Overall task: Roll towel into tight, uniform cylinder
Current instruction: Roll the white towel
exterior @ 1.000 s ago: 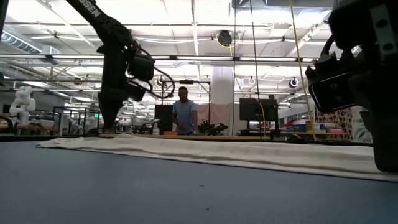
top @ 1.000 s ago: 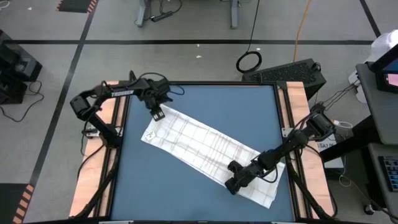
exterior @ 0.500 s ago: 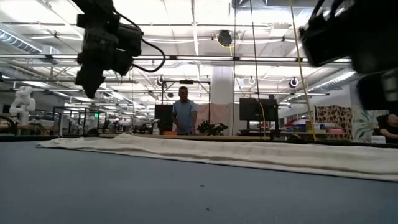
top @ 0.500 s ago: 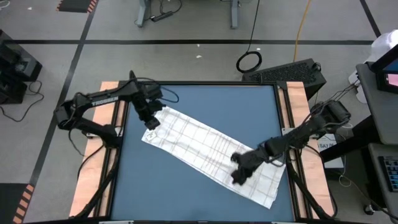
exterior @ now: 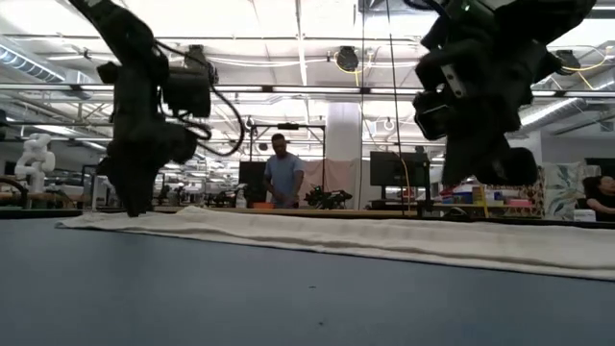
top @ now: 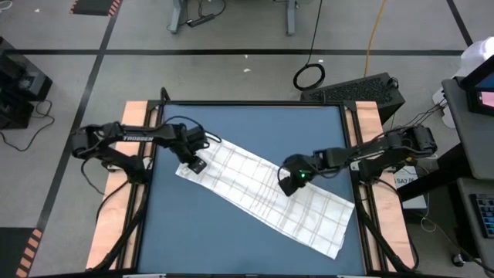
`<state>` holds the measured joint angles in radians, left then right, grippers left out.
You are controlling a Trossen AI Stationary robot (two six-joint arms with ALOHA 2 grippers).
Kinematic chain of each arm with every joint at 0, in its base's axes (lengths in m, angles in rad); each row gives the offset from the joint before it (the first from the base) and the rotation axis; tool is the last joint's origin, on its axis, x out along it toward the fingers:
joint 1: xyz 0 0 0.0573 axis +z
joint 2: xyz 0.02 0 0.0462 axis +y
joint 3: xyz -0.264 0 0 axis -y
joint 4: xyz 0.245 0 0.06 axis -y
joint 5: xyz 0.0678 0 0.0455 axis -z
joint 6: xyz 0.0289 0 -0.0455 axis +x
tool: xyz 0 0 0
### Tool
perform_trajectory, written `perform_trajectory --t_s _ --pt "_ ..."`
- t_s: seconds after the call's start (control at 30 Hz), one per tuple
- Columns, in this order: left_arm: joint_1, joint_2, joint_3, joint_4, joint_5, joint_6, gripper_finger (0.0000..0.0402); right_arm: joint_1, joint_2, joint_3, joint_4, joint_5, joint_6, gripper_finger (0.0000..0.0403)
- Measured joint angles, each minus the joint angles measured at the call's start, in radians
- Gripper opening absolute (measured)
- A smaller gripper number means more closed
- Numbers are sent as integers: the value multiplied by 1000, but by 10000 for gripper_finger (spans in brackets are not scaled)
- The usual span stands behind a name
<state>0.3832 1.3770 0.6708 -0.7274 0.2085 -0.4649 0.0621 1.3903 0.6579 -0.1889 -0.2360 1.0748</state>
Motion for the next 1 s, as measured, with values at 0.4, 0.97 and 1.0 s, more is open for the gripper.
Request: perform_trajectory --t_s 0.4,0.97,1.0 --pt "70 87 -22 65 -220 8 141 51 24 -19 -214 160 6 0" --pt "284 92 311 -124 -304 212 141 117 121 -28 -56 146 200 0" --pt "279 92 328 -150 -271 217 141 114 105 -29 -76 148 199 0"
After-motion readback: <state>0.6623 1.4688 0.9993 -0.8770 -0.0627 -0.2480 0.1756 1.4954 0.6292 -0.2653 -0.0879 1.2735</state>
